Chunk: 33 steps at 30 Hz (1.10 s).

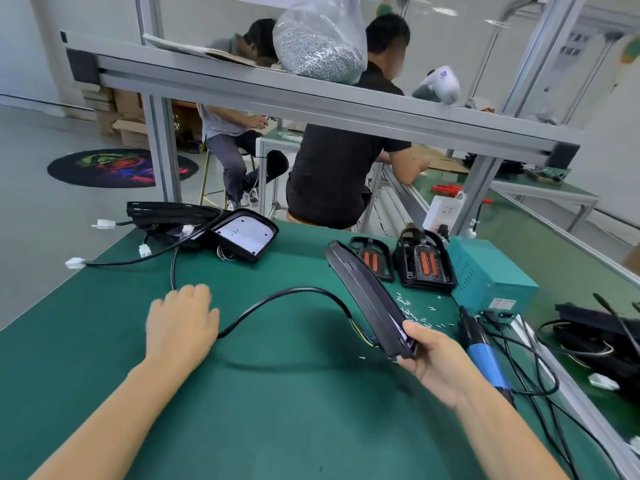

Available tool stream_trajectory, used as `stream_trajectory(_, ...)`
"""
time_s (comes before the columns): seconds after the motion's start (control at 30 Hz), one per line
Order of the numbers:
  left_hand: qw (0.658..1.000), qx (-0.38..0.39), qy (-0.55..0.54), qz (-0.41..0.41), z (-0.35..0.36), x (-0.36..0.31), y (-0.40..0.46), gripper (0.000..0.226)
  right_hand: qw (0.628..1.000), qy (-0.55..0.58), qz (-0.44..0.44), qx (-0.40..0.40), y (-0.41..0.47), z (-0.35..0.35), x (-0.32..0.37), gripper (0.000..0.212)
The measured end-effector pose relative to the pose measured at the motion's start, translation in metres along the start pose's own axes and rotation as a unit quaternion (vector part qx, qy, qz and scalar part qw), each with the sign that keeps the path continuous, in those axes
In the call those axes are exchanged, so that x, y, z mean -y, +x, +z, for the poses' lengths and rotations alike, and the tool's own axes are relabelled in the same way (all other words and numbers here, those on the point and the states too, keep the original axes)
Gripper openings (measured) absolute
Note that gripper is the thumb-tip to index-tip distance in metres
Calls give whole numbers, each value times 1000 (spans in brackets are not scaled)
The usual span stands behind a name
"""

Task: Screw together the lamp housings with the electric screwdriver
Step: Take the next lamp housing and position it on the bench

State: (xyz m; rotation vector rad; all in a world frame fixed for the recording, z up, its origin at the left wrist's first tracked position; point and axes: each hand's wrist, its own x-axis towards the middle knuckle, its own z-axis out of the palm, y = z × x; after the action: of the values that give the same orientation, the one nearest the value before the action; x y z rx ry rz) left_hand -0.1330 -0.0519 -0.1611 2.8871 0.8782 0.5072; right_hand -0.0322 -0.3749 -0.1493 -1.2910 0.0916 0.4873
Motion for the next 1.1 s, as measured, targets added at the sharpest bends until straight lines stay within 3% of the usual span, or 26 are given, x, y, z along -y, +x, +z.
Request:
stream_trajectory(0.07,986,-9,-156,60,-1,-10,-7,23,1000,-1,-1,-31,2,0,2,19)
stream_trajectory(0.17,904,100,-414,45,-6,-23,-18,37,998,-14,-9,-58,6,0,2,20)
stream_trajectory(0.23,864,120,-483,80,-4,-26,-28,27,997,-35,-21,-73,7,-2,3,22)
stream_trajectory(0.3,859,108,-466,182,-4,-24,-36,27,994,-54,-33,-91,7,-4,3,22)
stream_trajectory(0.37,865,109,-398,284,4,-18,-37,53,991,-69,-38,-107,7,-8,3,22)
stream_trajectory(0.47,885,129,-255,367,12,-4,-35,61,988,-98,-38,-112,6,-12,6,21)
stream_trajectory(0.57,889,55,-171,421,15,3,-31,69,987,-123,-40,-96,3,-8,7,21)
stream_trajectory(0.67,894,123,-239,358,15,7,-32,77,988,-117,-37,-92,3,4,0,20)
stream_trajectory(0.77,853,222,-396,257,6,8,-35,67,992,-82,-32,-94,4,20,-9,18)
stream_trajectory(0.93,815,228,-516,131,3,-2,-39,25,987,-104,-78,-90,4,38,-22,23)
stream_trajectory(1.03,810,226,-536,69,10,-12,-34,30,980,-137,-116,-87,3,47,-22,24)
stream_trajectory(1.1,772,243,-587,29,11,-23,-29,33,978,-142,-128,-80,3,55,-19,27)
